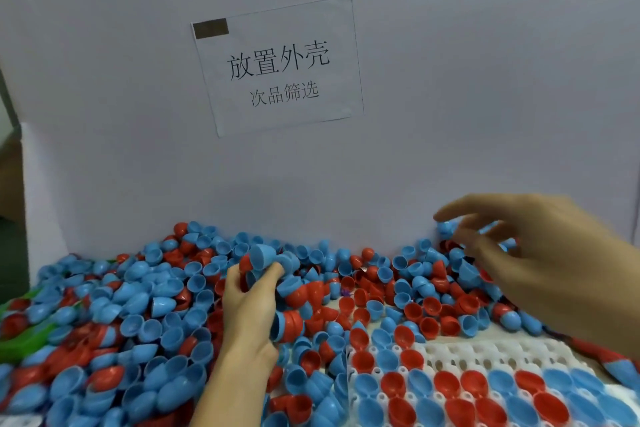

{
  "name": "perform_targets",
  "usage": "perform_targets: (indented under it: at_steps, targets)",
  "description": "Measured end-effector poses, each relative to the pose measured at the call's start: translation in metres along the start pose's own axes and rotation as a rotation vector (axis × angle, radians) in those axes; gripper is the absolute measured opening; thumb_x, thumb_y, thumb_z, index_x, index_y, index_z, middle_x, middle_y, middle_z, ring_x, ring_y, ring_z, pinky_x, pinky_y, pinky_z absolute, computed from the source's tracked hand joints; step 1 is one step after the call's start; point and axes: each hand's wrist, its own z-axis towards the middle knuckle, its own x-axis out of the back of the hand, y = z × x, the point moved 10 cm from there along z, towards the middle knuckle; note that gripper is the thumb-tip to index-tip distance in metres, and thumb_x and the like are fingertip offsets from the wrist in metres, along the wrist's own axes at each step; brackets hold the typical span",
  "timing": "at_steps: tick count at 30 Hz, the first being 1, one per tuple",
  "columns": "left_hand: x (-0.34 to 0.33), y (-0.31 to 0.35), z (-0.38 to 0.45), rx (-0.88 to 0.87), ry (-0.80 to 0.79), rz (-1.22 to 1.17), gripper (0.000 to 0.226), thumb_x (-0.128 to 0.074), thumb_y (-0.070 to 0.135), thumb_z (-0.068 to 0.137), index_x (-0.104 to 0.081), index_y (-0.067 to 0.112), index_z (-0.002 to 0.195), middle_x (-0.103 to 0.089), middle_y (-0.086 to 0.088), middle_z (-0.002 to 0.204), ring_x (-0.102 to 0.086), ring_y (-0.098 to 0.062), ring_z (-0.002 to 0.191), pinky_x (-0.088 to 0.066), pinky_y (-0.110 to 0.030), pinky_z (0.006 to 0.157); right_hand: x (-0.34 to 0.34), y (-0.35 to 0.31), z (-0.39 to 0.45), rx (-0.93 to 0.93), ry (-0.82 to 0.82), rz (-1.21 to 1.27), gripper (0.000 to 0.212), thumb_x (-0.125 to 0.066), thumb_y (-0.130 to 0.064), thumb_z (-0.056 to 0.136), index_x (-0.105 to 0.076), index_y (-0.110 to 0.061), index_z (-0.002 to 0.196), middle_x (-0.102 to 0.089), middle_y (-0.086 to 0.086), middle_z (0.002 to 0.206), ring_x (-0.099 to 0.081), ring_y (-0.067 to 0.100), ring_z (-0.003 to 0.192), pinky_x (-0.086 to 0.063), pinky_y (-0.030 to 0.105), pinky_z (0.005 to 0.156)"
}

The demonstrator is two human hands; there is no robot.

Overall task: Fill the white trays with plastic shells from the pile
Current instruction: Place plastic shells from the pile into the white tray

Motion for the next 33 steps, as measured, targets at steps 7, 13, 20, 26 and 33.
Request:
perform_targets:
  at_steps: [7, 13, 20, 26, 33]
  targets:
    - [-0.048, -0.003, -0.018, 0.057, -0.192, -0.076, 0.021, -0.071, 0.013, 0.09, -0.067, 0.028, 0.104, -0.076, -0.013, 0.091, -0.075, -0.031, 0.078, -0.062, -0.051, 0.067, -0.029, -0.017, -0.005, -0.015, -0.039, 0.173, 0.015, -0.056, -0.036, 0.095, -0.065, -0.047, 0.098, -0.065, -0.026, 0.083, -0.058, -0.019, 0.084, -0.048, 0.005, 0.058]
    - [-0.082, -0.009, -0.041, 0.088, -0.333, -0.134, 0.022, -0.071, 0.013, 0.091, -0.067, 0.025, 0.109, -0.076, -0.012, 0.091, -0.076, -0.031, 0.079, -0.059, -0.042, 0.063, -0.055, -0.025, -0.003, 0.023, -0.096, 0.141, 0.018, -0.059, -0.04, 0.095, -0.059, -0.051, 0.109, -0.054, -0.033, 0.108, -0.055, -0.013, 0.096, -0.043, 0.004, 0.063]
    - [-0.097, -0.013, -0.055, 0.207, -0.383, -0.274, 0.017, -0.066, 0.01, 0.091, -0.062, 0.019, 0.105, -0.071, -0.008, 0.07, -0.07, -0.02, 0.057, -0.055, -0.033, 0.049, -0.065, -0.02, -0.004, 0.001, -0.143, 0.134, 0.013, -0.071, -0.032, 0.09, -0.065, -0.043, 0.092, -0.063, -0.027, 0.085, -0.054, -0.021, 0.09, -0.042, -0.002, 0.06]
    - [-0.085, -0.011, -0.05, 0.201, -0.291, -0.302, 0.017, -0.067, 0.013, 0.092, -0.058, 0.02, 0.105, -0.068, -0.007, 0.068, -0.067, -0.017, 0.051, -0.051, -0.03, 0.042, -0.069, -0.031, -0.003, 0.01, -0.181, 0.241, 0.024, -0.065, -0.026, 0.092, -0.059, -0.045, 0.106, -0.068, -0.016, 0.084, -0.064, -0.003, 0.079, -0.052, 0.013, 0.073]
    - [-0.07, 0.008, -0.042, 0.122, -0.18, -0.321, 0.019, -0.067, 0.014, 0.093, -0.062, 0.021, 0.11, -0.073, -0.006, 0.076, -0.072, -0.014, 0.057, -0.054, -0.028, 0.046, -0.053, -0.027, 0.001, -0.064, -0.063, 0.379, 0.033, -0.06, -0.023, 0.095, -0.059, -0.036, 0.125, -0.068, -0.01, 0.078, -0.062, -0.008, 0.077, -0.042, 0.0, 0.067]
